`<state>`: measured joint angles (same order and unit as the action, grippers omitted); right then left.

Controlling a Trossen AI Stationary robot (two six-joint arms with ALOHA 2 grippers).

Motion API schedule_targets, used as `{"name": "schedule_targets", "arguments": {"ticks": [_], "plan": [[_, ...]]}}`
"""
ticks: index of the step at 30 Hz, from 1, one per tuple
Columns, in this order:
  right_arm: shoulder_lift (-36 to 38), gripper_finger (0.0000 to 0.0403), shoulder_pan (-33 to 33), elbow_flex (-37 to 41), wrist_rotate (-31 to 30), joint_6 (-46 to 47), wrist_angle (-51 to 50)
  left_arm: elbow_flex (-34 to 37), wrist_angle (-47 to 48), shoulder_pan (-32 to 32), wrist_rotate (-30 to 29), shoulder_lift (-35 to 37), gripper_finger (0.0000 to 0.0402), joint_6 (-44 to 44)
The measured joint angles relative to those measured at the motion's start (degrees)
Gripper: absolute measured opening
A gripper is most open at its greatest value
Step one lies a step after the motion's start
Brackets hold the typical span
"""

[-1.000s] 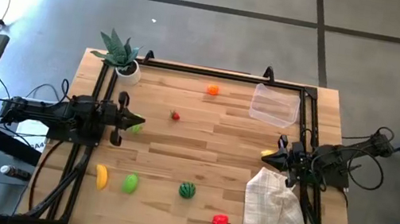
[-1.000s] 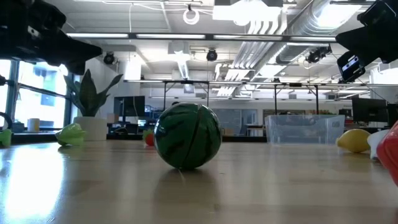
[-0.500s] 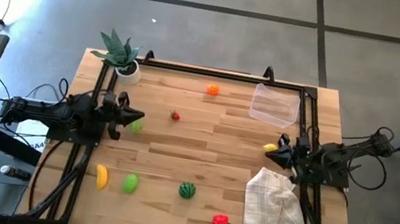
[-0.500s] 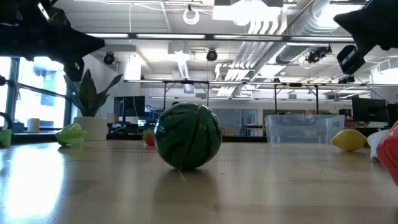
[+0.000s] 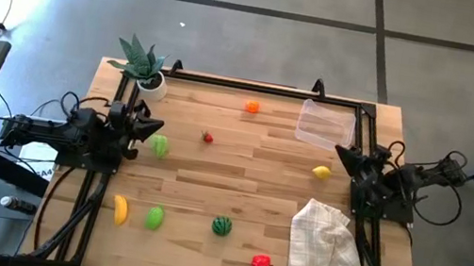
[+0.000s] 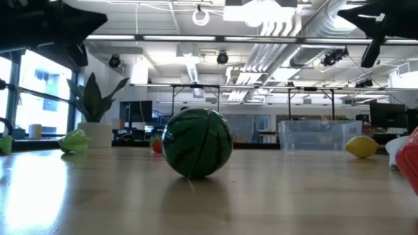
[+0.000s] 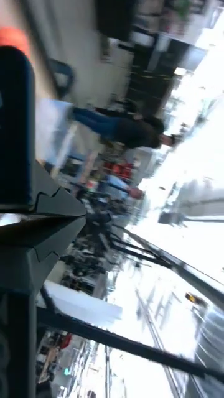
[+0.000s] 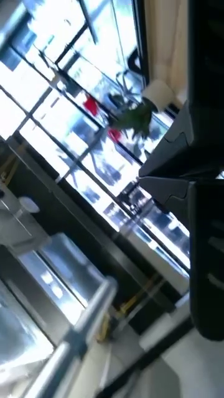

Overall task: Pick and placing Produce into tupperware
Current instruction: Move the transparent bin to the center of the table

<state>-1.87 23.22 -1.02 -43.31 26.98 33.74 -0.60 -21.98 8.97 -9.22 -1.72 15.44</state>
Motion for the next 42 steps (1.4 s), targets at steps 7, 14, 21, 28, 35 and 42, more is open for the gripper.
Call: {"name": "schedule_targets", "arguments": {"ticks": [7, 14, 21, 28, 35, 42], "plan": [[0.00, 0.0000, 0.00, 0.00, -0.65, -4.70, 7.06, 0.00, -6.74, 0.02, 0.60, -0.02, 0.0003, -11.63], [0.00, 0.0000, 0.00, -4.39, 8.09, -17.24, 14.38, -3.73, -17.49, 0.04, 6.42, 0.00, 0.0003, -23.00], [-3.82, 0.0000, 0.02, -26.86, 3.69, -19.81, -21.75, -20.87, 9.82, 0.04, 8.28, -3.13, 0.0003, -31.60], [-14.42, 0.0001, 0.00, -48.26, -14.20, -16.39, -49.89, -29.66, 28.42, 0.09, -2.40, -15.77, 0.0003, -31.40], [-24.92, 0.0001, 0.00, -62.55, -19.91, -9.26, -70.37, -29.62, 27.92, 1.19, -0.31, -23.71, 0.0003, -27.19], [-33.81, 0.0001, 0.00, -70.36, -10.32, -10.41, -74.96, -30.62, 14.04, 10.25, 20.75, -32.69, 0.0003, -25.12]]}}
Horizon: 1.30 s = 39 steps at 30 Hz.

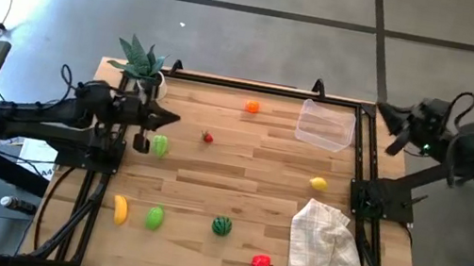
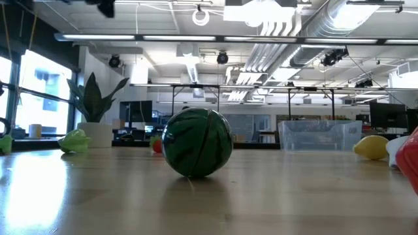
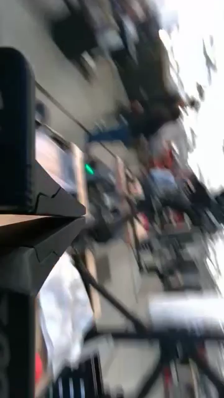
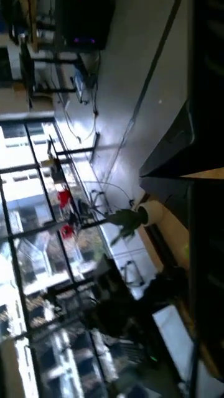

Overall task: Pick and placing Produce into tupperware
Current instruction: Move the transparent bin to the center of the table

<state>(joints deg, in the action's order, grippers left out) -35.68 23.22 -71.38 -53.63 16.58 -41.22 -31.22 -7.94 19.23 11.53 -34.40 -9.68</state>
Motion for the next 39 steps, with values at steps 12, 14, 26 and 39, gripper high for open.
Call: {"name": "schedule_targets", "arguments": {"ticks": [12, 14, 26, 39], "plan": [[-19.28, 0.0001, -19.32, -0.04, 34.36, -5.05, 9.88, -20.58, 9.88, 10.80, 15.37, -17.95, 0.0003, -10.08], [-22.78, 0.0001, -26.42, -0.04, 42.56, -6.71, 13.24, -21.24, 9.73, 11.07, 15.05, -18.12, 0.0003, -11.59], [-32.32, 0.0001, -69.87, -0.15, 56.12, 3.82, -1.28, -21.21, 19.03, 16.24, 9.76, -20.80, 0.0003, -11.98], [-49.95, 0.0001, -71.47, 5.07, 50.02, 7.56, -11.45, -21.22, 20.60, 17.88, 10.44, -28.99, 0.0003, -11.52]]}}
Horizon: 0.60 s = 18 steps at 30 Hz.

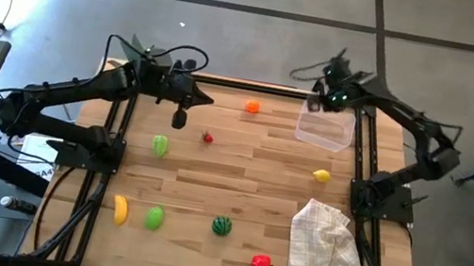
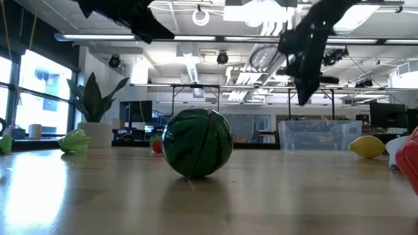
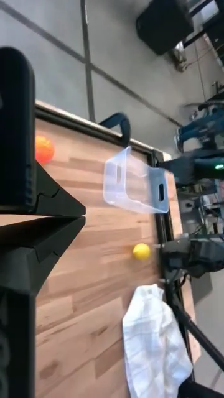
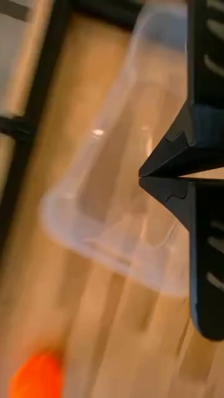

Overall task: Pick and placing Produce into tupperware
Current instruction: Move the transparent bin to the center of the table

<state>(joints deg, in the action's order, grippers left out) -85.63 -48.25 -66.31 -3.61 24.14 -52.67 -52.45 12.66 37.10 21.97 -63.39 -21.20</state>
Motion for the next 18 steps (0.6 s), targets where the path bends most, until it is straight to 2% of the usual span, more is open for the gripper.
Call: {"name": "schedule_targets", "arguments": {"ticks": [6, 9, 13, 18], "plan": [[-1.44, 0.0000, 3.22, 13.00, 3.41, 5.03, 13.18, 0.00, 0.78, 0.00, 0.60, -0.79, 0.0003, -0.03], [-1.44, 0.0000, 5.00, 17.14, 4.42, 8.11, 18.21, 0.00, 0.82, 0.00, 0.60, -0.79, 0.0003, -0.43], [-1.44, 0.0000, 7.00, 19.56, 4.77, 10.22, 21.69, 0.00, 0.82, 0.00, 0.61, -0.79, 0.0003, -0.47], [-3.58, 0.0000, 10.73, 18.27, 6.29, 10.60, 23.12, 0.00, 0.84, 0.00, 0.66, -0.79, 0.0003, -0.53]]}}
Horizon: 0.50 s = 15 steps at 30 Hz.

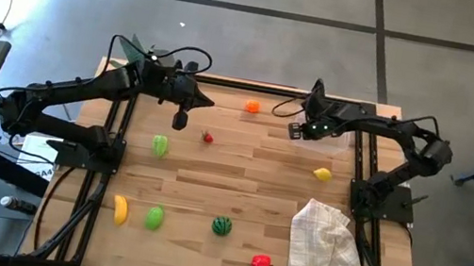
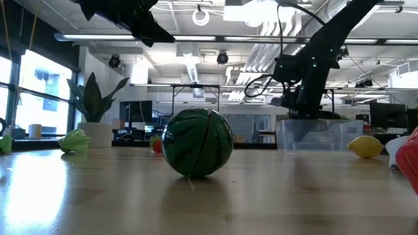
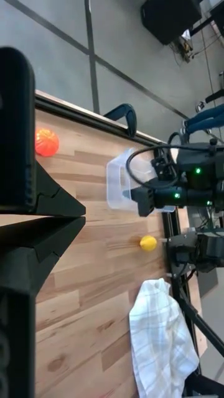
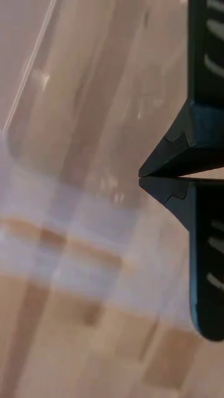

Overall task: Pick and placing Produce into tupperware
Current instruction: Move the transparent bin to the center of the table

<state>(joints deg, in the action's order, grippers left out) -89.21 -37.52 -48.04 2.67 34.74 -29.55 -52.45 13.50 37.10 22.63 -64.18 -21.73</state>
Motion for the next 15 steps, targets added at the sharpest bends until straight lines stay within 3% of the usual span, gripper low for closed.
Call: {"name": "schedule_targets", "arguments": {"ticks": [15], "plan": [[-16.19, 0.0000, 18.88, -16.69, 3.44, 4.68, -1.37, 0.00, 3.02, -0.02, 0.04, 0.02, 0.0003, -0.08]]}}
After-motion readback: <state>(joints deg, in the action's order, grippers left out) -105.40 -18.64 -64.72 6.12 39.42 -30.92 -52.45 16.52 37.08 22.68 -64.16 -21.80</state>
